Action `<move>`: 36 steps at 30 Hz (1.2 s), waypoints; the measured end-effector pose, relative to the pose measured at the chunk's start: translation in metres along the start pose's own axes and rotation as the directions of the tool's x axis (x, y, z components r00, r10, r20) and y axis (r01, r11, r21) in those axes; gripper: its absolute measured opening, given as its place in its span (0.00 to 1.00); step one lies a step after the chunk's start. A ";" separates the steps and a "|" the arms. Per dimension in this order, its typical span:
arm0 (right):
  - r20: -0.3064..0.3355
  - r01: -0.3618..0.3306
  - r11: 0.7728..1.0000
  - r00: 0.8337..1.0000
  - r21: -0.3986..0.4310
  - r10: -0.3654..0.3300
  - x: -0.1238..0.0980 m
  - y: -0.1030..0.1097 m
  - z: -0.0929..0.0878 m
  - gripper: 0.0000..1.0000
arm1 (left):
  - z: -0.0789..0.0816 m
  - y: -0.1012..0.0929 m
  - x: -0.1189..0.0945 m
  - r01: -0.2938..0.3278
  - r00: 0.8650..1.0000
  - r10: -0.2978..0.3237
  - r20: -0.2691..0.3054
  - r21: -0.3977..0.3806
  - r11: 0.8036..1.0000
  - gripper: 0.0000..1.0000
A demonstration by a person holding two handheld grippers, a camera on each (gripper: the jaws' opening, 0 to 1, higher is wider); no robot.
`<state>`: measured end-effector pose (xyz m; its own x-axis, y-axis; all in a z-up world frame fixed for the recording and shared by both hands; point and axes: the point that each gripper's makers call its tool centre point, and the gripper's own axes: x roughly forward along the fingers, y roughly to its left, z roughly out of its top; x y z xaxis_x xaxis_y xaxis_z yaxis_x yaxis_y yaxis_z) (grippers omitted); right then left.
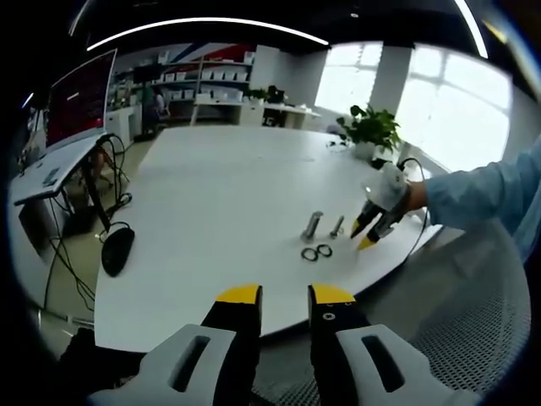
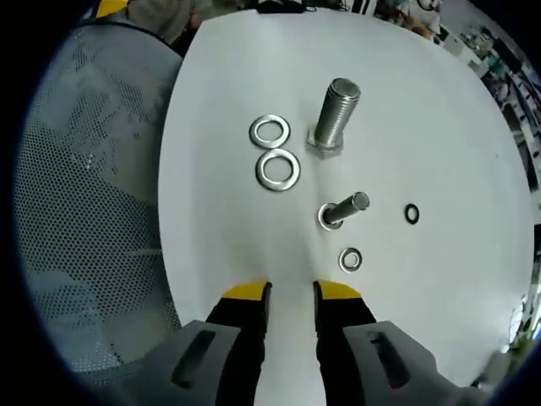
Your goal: Place the washer onto the threaded stud by aligning its center hole with the stud, sliding it down to the base, and recovering from edge contact or off-axis alignment until the washer reaches the visible bottom stop.
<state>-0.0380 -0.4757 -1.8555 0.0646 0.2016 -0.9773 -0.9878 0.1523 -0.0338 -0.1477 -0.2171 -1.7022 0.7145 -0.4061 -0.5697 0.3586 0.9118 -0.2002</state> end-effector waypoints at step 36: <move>0.201 0.042 0.944 0.973 0.326 -0.113 0.001 -0.044 -0.010 0.68 | -0.001 0.001 0.000 -0.001 1.000 0.001 -0.005 0.001 1.000 0.19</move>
<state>0.0037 -0.4917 -1.8568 0.2027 0.3738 -0.9051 -0.8837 0.4680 -0.0047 -0.1484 -0.2165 -1.7034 0.7120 -0.4050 -0.5737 0.3585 0.9121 -0.1989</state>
